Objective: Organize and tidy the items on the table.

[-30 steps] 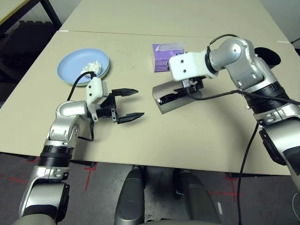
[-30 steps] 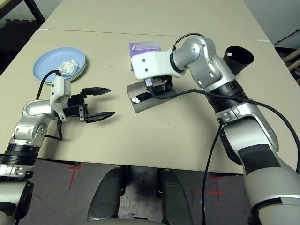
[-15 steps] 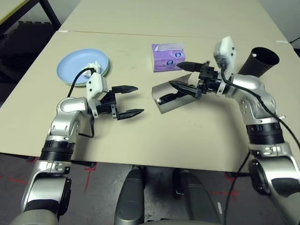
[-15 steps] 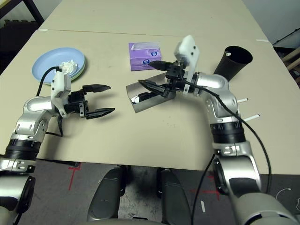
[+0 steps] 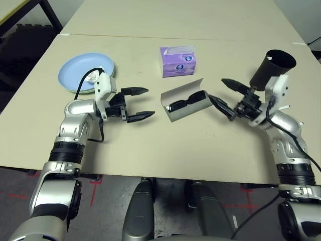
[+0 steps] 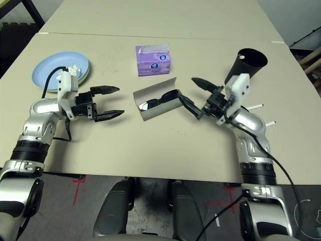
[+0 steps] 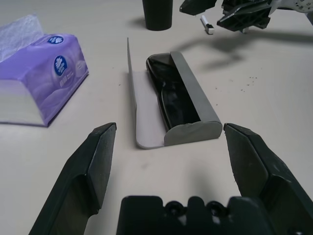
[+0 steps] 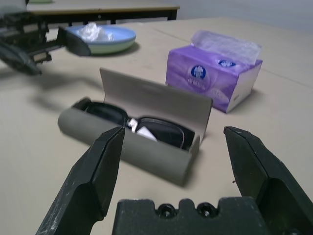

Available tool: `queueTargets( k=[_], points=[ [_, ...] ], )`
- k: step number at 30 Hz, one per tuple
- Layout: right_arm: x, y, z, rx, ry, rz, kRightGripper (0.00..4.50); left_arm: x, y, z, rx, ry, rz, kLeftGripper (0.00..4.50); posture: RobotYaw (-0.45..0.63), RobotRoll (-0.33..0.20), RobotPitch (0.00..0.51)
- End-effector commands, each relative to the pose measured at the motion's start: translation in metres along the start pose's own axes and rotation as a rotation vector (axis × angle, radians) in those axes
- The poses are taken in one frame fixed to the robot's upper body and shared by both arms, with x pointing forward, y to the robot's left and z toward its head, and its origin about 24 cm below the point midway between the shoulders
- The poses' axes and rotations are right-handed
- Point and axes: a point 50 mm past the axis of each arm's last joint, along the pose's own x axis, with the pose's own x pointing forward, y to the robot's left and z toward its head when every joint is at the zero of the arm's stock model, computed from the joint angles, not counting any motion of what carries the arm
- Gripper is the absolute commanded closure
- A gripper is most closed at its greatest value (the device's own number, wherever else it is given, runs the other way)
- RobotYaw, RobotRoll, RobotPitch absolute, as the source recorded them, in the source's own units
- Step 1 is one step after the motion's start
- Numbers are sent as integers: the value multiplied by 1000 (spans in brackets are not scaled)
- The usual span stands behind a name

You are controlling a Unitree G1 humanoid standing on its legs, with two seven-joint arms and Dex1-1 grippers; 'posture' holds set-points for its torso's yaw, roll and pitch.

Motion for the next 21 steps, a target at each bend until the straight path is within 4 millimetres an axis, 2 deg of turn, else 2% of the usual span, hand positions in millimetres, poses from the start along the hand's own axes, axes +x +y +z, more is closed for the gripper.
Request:
queueTargets(
  k=[1, 9, 16, 21],
  points=[
    [-4, -3, 2, -34, 2, 34, 19, 2, 1, -2, 10, 8, -8, 0, 163, 0, 216],
    [-19, -2, 6, -68, 56, 105, 19, 11, 8, 0, 20, -17, 7, 0, 146, 0, 206],
    [-34, 0, 12, 1, 57, 38, 19, 17, 15, 2, -1, -40, 10, 0, 129, 0, 202],
    [-36, 3, 15, 78, 14, -59, 19, 22, 17, 4, -7, -68, 5, 0, 119, 0, 203]
  ],
)
